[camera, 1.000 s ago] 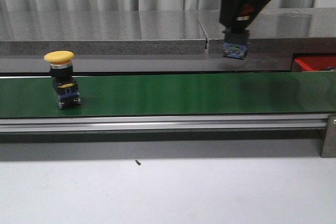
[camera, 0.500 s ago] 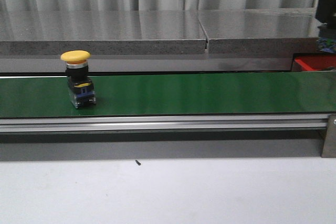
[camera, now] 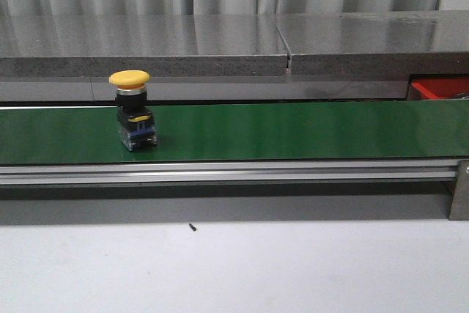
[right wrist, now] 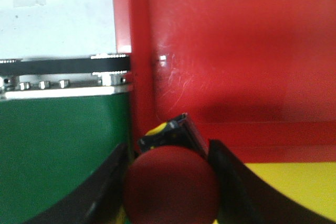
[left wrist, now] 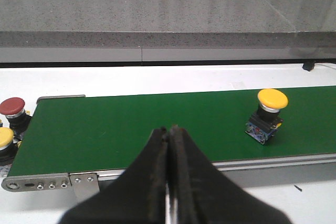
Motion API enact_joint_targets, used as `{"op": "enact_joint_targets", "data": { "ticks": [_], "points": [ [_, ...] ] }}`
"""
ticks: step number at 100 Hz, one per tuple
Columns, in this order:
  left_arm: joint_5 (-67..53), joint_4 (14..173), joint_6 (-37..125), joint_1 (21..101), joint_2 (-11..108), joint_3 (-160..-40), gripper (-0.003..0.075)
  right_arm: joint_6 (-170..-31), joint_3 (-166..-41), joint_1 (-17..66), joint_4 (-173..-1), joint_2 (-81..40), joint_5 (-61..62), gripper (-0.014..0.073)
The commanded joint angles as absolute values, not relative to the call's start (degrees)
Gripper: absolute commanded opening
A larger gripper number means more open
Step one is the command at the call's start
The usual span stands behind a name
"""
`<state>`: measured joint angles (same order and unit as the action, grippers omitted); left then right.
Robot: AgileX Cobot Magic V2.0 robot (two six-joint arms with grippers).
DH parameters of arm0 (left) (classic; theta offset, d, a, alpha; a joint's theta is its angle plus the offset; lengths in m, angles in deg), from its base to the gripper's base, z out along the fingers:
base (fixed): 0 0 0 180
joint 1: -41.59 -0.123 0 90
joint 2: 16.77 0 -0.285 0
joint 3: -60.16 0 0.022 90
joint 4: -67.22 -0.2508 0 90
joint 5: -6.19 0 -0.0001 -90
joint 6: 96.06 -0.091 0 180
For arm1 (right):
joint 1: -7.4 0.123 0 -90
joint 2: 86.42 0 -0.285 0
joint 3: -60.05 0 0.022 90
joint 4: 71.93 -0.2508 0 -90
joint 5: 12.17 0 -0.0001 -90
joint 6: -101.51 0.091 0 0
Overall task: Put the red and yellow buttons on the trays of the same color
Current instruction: 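Carry the red button with the right gripper into the red tray and release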
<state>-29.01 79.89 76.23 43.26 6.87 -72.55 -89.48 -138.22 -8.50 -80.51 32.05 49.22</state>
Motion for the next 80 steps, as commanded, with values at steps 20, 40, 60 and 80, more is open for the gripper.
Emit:
{"op": "enact_joint_targets", "data": {
  "ticks": [20,40,60,80],
  "points": [
    [-24.68,80.90,76.21,43.82,7.41,-73.98,-0.0019,-89.12,-139.56,-8.79,-81.62,32.11,39.83,0.0112],
    [-24.68,80.90,76.21,43.82,7.41,-73.98,-0.0019,-89.07,-139.56,-8.79,-81.69,33.96,35.92,0.0112],
    [-24.68,80.90,76.21,43.82,7.41,-73.98,-0.0019,-89.07,-141.31,-8.79,-82.10,37.21,36.02,0.0112],
    [-24.68,80.90,76.21,43.82,7.41,-73.98,-0.0019,-89.07,-146.67,-8.73,-82.86,40.12,38.07,0.0112]
  ]
}}
